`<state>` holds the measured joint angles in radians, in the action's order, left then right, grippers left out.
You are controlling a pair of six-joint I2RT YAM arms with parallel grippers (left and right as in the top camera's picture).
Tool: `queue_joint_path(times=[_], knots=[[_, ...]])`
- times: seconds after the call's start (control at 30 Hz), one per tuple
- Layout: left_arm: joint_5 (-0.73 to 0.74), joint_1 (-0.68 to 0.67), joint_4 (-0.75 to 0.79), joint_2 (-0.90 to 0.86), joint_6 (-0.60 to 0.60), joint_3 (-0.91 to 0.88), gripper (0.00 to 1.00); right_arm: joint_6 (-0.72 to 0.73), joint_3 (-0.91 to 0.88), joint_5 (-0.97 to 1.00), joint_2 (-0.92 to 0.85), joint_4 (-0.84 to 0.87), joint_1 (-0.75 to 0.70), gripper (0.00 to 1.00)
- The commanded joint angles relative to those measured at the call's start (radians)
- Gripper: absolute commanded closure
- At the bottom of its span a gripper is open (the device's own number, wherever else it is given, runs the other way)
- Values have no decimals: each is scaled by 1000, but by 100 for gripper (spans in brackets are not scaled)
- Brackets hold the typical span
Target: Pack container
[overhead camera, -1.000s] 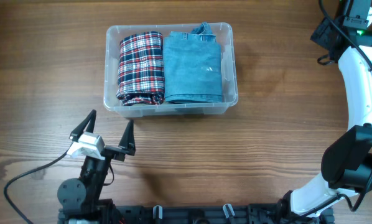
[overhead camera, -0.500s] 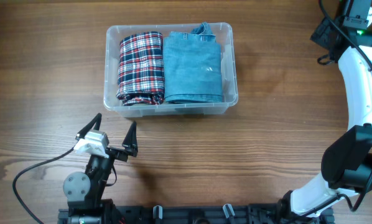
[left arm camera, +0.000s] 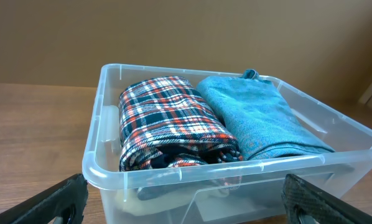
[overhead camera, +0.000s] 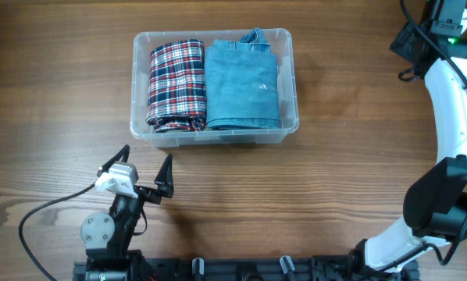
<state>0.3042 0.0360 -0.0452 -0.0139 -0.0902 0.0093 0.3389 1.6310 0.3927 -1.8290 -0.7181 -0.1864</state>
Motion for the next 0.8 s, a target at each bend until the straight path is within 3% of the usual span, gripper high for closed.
queue_joint_path(times=[0.0, 0.53, 0.77], knots=[[-10, 8, -4, 7, 11, -4, 0, 2, -3, -6, -15, 0, -2, 0], [-10, 8, -4, 7, 12, -4, 0, 2, -3, -10, -16, 0, -2, 0], [-10, 8, -4, 7, 12, -4, 0, 2, -4, -10, 160, -1, 52, 0]])
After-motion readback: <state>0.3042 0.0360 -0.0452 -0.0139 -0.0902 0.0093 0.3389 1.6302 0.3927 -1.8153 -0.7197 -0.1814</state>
